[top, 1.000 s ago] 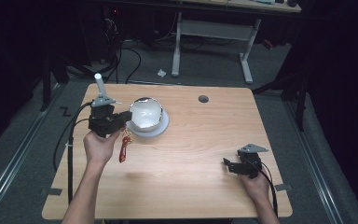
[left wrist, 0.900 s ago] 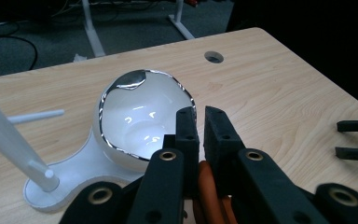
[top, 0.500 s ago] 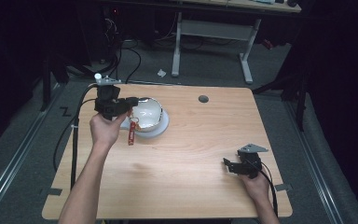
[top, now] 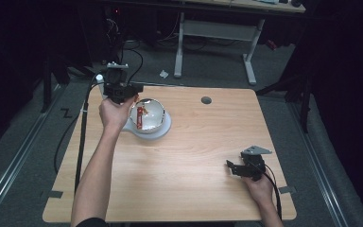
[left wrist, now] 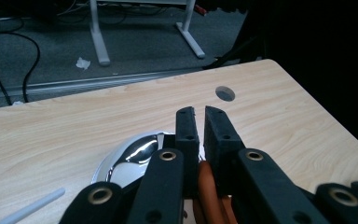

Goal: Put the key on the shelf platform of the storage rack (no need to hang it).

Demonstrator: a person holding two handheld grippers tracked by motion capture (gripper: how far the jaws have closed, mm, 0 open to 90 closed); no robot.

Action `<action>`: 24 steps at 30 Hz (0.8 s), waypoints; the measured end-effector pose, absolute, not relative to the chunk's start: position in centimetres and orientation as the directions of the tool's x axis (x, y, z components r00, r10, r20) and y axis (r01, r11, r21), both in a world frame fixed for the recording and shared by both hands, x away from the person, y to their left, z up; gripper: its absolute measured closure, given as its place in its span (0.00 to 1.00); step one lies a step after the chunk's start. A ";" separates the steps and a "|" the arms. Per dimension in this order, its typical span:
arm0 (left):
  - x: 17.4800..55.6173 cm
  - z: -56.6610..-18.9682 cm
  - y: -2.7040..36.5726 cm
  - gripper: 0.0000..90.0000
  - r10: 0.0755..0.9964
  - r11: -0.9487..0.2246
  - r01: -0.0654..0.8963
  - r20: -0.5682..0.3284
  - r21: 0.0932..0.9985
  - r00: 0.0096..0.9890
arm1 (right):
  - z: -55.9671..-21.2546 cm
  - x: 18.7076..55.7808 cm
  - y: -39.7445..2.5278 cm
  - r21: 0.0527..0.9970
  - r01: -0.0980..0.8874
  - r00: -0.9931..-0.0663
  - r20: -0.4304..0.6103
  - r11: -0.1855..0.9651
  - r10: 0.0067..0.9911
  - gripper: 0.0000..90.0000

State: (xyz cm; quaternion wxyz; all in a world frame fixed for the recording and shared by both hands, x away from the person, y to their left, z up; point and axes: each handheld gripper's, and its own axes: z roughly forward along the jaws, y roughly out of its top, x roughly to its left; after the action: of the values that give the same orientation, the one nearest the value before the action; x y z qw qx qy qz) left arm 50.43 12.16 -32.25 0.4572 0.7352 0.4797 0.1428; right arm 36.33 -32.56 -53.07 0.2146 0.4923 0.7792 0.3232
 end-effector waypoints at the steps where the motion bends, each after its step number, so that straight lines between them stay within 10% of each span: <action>1: 50.9 -32.6 12.2 0.94 0.840 -0.111 0.585 -0.239 0.804 0.488 | -53.1 36.3 -32.6 0.715 0.629 -0.423 -0.015 0.306 0.906 0.28; 24: 52.4 -32.6 10.8 0.94 0.846 -0.092 0.573 -0.240 0.814 0.476 | -53.1 36.3 -32.6 0.715 0.628 -0.423 -0.016 0.306 0.906 0.28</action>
State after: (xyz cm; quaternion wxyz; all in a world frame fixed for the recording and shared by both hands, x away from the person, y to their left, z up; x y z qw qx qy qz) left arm 52.44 10.83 -32.63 0.4624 0.7241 0.4901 0.1475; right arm 36.34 -32.57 -53.07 0.2147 0.4922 0.7792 0.3233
